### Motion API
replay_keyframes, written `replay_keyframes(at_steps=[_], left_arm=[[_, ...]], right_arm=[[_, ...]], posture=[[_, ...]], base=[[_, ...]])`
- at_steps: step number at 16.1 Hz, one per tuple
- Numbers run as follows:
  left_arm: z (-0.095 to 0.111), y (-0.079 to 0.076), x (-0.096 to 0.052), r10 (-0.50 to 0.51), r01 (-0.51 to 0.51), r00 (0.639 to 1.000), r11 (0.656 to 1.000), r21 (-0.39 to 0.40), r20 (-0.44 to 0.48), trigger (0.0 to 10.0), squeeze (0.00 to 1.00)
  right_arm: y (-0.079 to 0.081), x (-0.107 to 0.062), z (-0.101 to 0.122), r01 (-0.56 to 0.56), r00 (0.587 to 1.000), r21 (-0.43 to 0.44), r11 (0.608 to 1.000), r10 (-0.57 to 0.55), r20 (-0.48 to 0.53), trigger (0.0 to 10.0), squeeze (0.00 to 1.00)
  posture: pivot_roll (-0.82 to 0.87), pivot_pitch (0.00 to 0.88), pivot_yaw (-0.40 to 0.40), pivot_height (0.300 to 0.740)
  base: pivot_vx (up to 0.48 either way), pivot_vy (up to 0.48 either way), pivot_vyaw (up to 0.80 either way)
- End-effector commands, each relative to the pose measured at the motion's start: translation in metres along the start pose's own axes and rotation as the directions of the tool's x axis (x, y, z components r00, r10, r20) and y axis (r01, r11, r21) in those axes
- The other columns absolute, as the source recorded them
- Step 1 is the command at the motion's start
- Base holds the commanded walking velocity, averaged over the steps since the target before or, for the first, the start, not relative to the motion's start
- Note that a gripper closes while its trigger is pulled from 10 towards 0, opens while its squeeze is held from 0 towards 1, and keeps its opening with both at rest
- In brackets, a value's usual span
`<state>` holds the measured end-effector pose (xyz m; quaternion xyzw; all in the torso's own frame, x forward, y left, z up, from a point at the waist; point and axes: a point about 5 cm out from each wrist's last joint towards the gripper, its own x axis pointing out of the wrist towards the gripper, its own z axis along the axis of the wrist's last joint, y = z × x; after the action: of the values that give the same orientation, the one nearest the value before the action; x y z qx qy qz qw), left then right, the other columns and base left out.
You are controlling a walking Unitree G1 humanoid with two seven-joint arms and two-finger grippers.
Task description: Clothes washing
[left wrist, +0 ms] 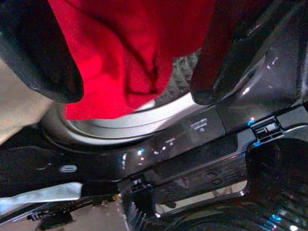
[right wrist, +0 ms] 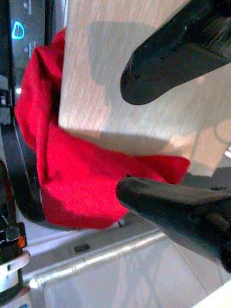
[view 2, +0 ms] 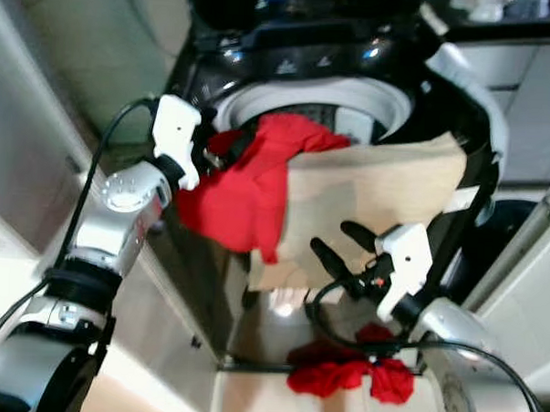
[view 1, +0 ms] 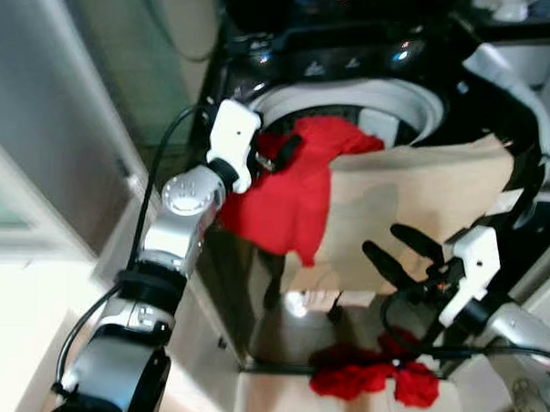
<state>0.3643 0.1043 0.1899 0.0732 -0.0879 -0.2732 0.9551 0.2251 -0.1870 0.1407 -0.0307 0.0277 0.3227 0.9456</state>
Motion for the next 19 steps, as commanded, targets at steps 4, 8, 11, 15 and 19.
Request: replay_keyframes(at_steps=[4,8,11,15,19], left_arm=[[0.002,0.01,-0.001,0.076,-0.076,0.997,0.997,0.004,-0.026,10.0,0.0],[0.004,0.007,-0.001,0.055,-0.055,0.998,0.998,0.028,-0.012,10.0,0.0],[0.005,0.001,-0.001,0.035,-0.035,0.999,0.998,0.045,-0.012,10.0,0.0],[-0.003,-0.032,-0.012,-0.115,0.115,0.988,0.993,-0.004,-0.099,10.0,0.0],[-0.011,-0.039,-0.041,-0.218,0.238,0.92,0.971,0.023,-0.325,10.0,0.0]], right_arm=[[-0.004,-0.001,0.006,0.009,1.0,-0.025,1.0,-0.008,0.018,10.0,0.48],[-0.008,0.0,0.006,0.03,0.999,-0.025,0.999,-0.03,0.016,10.0,0.47],[-0.014,-0.003,0.025,0.046,0.997,-0.069,0.997,-0.042,0.057,10.0,0.4],[-0.024,-0.013,0.042,0.064,0.996,-0.086,0.994,-0.059,0.068,10.0,0.4],[-0.024,-0.009,0.035,0.037,0.998,-0.046,0.998,-0.035,0.053,10.0,0.4]], posture=[[-0.28,0.0,0.148,0.74],[-0.28,0.0,0.145,0.74],[-0.28,0.0,0.146,0.74],[-0.3,0.0,0.159,0.74],[-0.27,0.0,0.143,0.74]], base=[[0.09,-0.079,0.33],[0.0,0.0,0.61],[0.0,0.0,0.19],[0.0,0.0,0.0],[0.0,0.0,0.0]])
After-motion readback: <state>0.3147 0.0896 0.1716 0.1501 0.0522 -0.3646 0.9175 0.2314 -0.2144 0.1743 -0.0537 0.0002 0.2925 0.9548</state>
